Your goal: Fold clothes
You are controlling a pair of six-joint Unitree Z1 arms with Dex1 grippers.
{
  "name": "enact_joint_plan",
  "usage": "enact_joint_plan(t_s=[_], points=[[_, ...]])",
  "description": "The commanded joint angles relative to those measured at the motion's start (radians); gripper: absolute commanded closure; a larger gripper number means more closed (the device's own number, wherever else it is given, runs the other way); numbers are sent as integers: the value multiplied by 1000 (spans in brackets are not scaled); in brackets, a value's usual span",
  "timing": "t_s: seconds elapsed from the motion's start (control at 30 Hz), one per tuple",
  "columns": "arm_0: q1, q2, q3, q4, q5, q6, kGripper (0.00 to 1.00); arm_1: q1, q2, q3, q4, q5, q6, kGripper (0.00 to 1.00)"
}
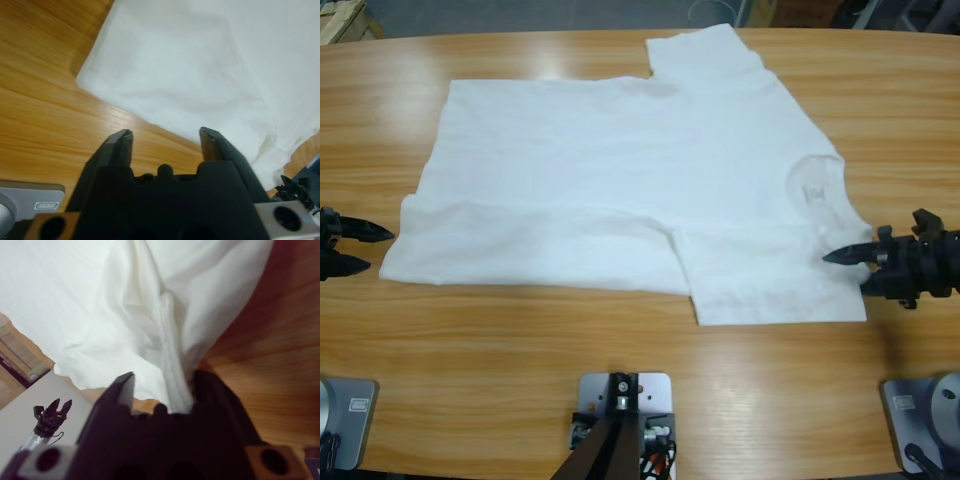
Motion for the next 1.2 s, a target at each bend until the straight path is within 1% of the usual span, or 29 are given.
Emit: enact_joint_plan(t_s=[0.03,0.13,0.23,0.33,0.4,0.47,0.53,0.67,0.73,0.8,0.97,1.07,1.13,1.2], points=[[14,-19,3,-24,11,65,4,16,-148,-154,237,-140,-10,0],[14,-19,0,-57,12,106,4,16,-170,-231,315,-179,-39,0],[12,-13,-3,-117,11,183,4,16,-179,-290,372,-222,-97,0],[12,-6,-20,-165,-5,283,13,16,-201,-397,470,-265,-219,0],[12,4,-22,-240,-76,359,16,16,-239,-466,513,-299,-320,0],[12,8,-52,-266,-129,446,23,31,-301,-514,531,-340,-432,4],[12,-15,-83,-264,-138,526,23,76,-356,-532,530,-394,-495,9],[12,-80,-151,-266,-74,625,23,128,-424,-549,513,-445,-559,18],[15,-78,-185,-266,-69,650,23,140,-412,-562,500,-445,-584,18],[27,-64,-220,-267,-69,657,23,159,-364,-612,496,-445,-606,18],[36,-38,-310,-269,-70,665,23,173,-210,-798,498,-447,-642,18],[48,-24,-317,-268,-70,673,23,179,-156,-847,498,-450,-660,18],[54,-11,-303,-267,-70,690,23,193,-121,-847,496,-489,-701,18],[58,-2,-287,-267,-70,709,23,215,-103,-842,496,-555,-757,18]])
